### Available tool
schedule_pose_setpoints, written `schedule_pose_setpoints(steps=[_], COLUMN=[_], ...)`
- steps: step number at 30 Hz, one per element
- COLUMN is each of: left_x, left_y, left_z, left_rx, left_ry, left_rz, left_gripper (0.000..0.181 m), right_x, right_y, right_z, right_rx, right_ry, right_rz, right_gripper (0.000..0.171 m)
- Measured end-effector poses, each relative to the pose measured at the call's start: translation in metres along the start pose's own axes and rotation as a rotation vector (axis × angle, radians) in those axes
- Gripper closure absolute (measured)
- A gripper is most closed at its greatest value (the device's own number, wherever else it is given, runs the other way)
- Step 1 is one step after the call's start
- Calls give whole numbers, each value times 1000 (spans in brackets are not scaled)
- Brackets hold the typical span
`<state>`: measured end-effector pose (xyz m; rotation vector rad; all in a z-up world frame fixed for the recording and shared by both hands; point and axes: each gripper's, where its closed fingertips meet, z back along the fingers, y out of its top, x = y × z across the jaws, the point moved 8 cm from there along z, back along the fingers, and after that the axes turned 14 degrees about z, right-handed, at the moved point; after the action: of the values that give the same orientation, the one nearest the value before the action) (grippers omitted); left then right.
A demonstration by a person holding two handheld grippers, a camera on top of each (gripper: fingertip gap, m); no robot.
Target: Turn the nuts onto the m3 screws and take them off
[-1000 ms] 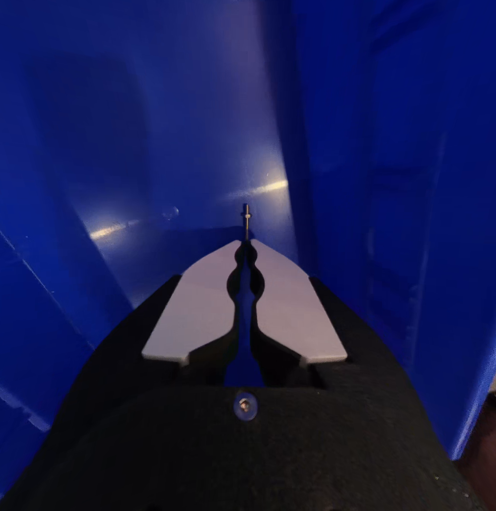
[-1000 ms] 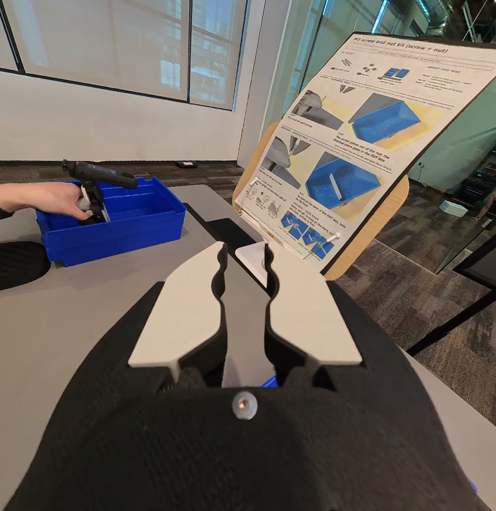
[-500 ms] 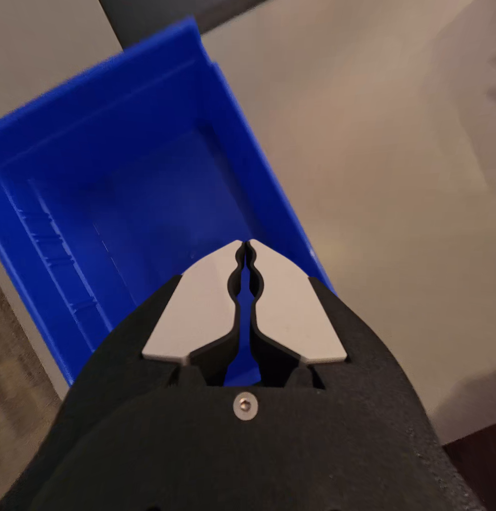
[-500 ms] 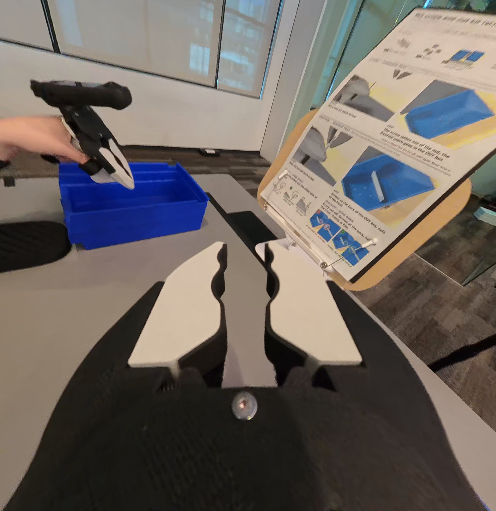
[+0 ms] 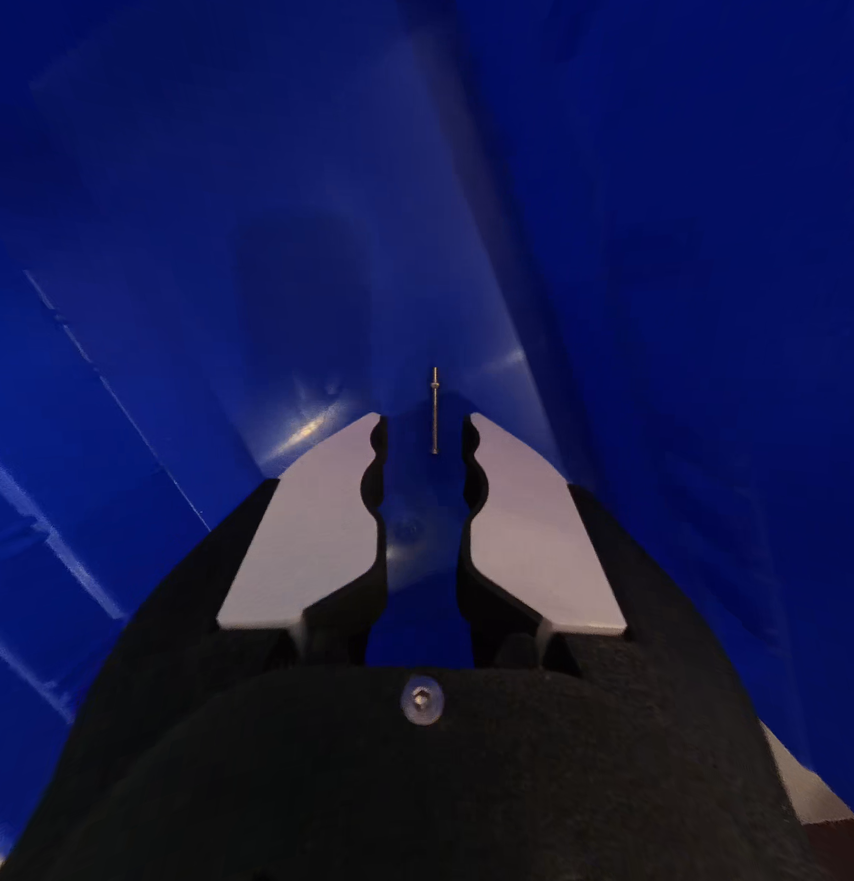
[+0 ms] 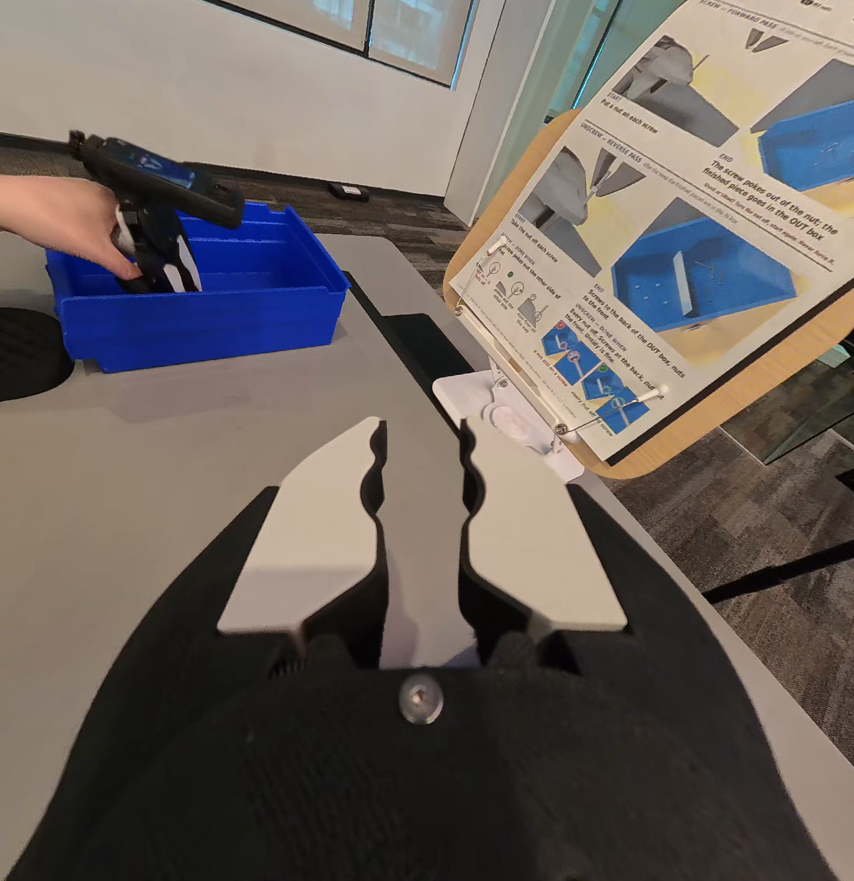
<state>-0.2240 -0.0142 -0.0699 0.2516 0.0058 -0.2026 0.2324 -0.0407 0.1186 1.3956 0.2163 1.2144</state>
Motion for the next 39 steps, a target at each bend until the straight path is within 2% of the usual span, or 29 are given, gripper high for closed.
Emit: schedule_pose_setpoints(steps=[4,7,8,9,13,15,17,19,22,25,27,30,34,39], left_x=[-3,-9,-11,-13,-21,-29,-24,0,62,135,174,218,253,268], left_y=[-1,-4,-5,-6,-6,-3,4,11,13,12,15,24,39,50], left_z=[-7,-6,-6,-6,-6,2,32,78,141,174,180,180,176,182], left_rx=[-25,-30,-42,-49,-45,27,191,411,654,772,762,722,658,702], left_ry=[-49,-58,-57,-64,-101,-32,-102,-245,-446,-745,-947,-1161,-1238,-1258], left_rz=[58,70,58,40,53,30,59,42,-116,-282,-335,-402,-469,-514], left_gripper=[150,163,174,178,178,178,178,179,179,179,179,179,179,179], right_x=[-2,-3,-4,-4,-7,-8,-9,-11,-19,-31,-37,-39,-28,-16], right_y=[-1,-3,-3,-4,-5,-5,-5,-2,6,18,25,28,29,26], right_z=[-2,-4,-5,-6,-10,-12,-13,-15,-21,-26,-27,-26,-16,-6], right_rx=[-24,-42,-49,-58,-79,-80,-75,-44,87,310,428,491,526,565], right_ry=[4,8,11,11,17,19,19,37,118,281,393,455,433,499], right_rz=[16,32,37,44,67,78,80,61,-17,-170,-269,-327,-344,-445], right_gripper=[142,142,142,142,141,141,141,141,142,142,142,142,141,141])
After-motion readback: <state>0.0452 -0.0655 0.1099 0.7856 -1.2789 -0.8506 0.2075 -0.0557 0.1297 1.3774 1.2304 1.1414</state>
